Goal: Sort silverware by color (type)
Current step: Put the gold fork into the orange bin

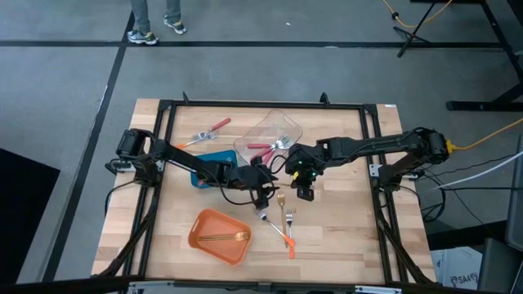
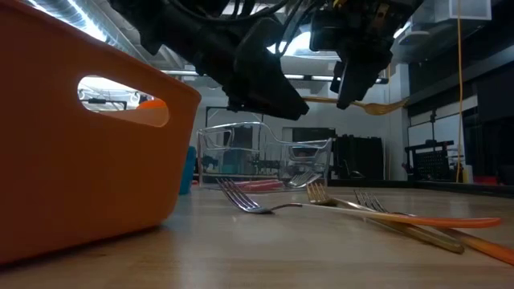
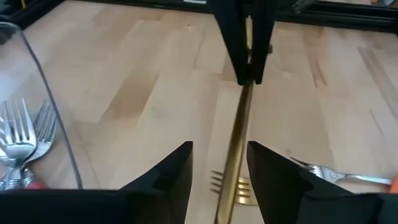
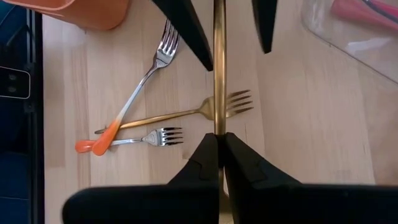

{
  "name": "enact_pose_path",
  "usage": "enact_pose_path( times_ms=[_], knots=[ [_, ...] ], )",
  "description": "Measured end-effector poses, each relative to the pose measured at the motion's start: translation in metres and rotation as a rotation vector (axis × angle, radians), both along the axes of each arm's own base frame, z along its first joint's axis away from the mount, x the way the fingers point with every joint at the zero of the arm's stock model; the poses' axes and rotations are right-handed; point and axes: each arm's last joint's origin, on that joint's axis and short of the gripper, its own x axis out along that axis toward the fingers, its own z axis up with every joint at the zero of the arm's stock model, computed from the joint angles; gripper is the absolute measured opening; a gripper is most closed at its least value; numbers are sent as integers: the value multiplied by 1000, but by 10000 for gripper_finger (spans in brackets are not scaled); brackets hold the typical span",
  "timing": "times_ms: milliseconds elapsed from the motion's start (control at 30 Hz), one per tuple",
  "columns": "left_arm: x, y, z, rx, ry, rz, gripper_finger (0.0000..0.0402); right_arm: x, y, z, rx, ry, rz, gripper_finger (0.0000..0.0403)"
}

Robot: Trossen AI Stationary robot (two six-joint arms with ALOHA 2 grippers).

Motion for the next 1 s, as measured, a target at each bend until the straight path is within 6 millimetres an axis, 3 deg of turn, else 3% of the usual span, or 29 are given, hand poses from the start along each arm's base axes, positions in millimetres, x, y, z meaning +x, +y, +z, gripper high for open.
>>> enact_pose_path(
  times_ms=[467,1000],
  knots=[
    [2,-2,4,-32,-43,-42,120,0,0,0,-1,-3,1,0],
    [2,-3,4,-43,-42,-63,34,0,0,0,1,-3,3,0]
  ],
)
